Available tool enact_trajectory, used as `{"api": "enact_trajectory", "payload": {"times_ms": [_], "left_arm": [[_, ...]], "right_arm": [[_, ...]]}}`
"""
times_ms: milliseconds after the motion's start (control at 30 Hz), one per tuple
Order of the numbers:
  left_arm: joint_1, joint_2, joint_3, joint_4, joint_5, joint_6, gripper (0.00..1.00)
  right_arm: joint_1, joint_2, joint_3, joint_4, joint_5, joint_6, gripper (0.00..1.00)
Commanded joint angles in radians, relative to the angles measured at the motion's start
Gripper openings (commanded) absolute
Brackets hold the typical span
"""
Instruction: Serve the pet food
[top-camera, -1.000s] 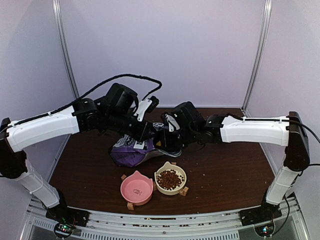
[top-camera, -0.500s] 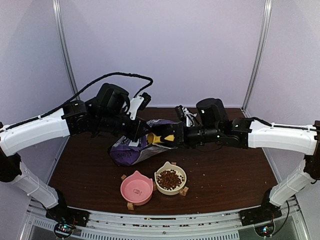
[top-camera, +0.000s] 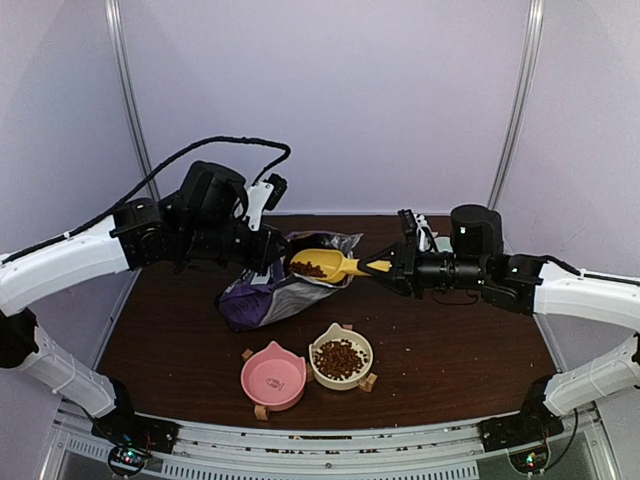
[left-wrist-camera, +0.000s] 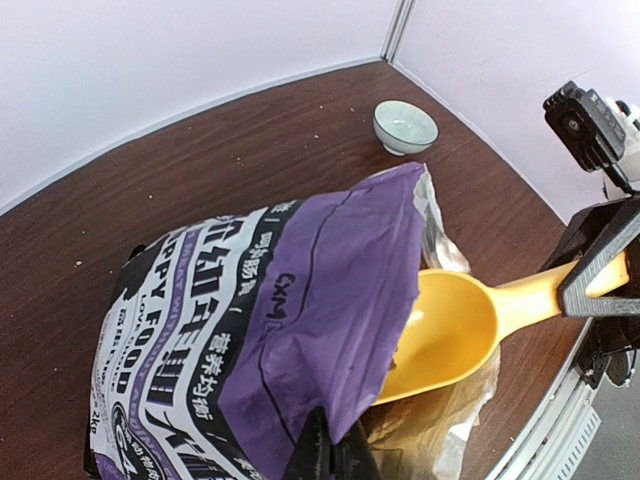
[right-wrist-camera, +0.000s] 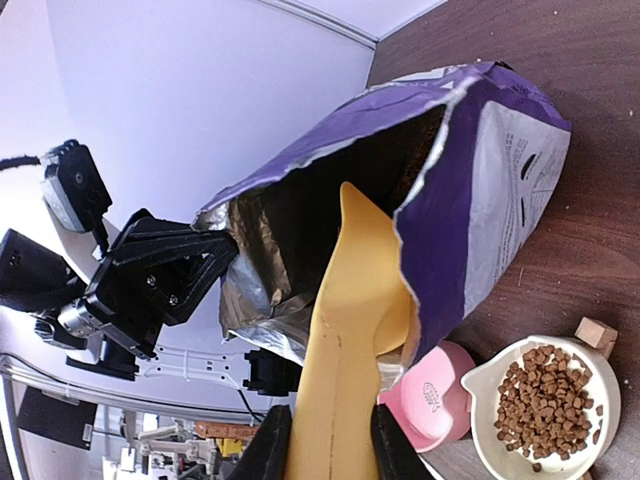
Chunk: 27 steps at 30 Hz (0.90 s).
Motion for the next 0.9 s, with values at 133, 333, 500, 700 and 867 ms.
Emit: {"api": "enact_trajectory", "payload": {"times_ms": [133, 333, 500, 700, 867], "left_arm": [[0.005, -0.044, -0.014, 0.058, -0.028, 0.004, 0.0], [0.005, -0.042, -0.053, 0.082, 0.05, 0.091, 0.0], [0.005, -0.04, -0.075, 0.092, 0.106, 0.143, 0.0], [0.001, -0.018, -0.049, 0.073, 0.126, 0.144, 0.0], [-0.002, -0.019, -0.057, 0.112, 0.106, 0.1, 0.0]], "right_arm": [[-0.027, -0.091, -0.064, 0.102, -0.027, 0.062, 0.13], [-0.006, -0.094, 0.085, -0.324, 0.195, -0.226, 0.14], [0.02, -0.029, 0.145, -0.474, 0.311, -0.346, 0.12], [0.102, 0.069, 0.23, -0.533, 0.523, -0.45, 0.12], [0.202, 0.266, 0.395, -0.686, 0.751, -0.502, 0.12]]}}
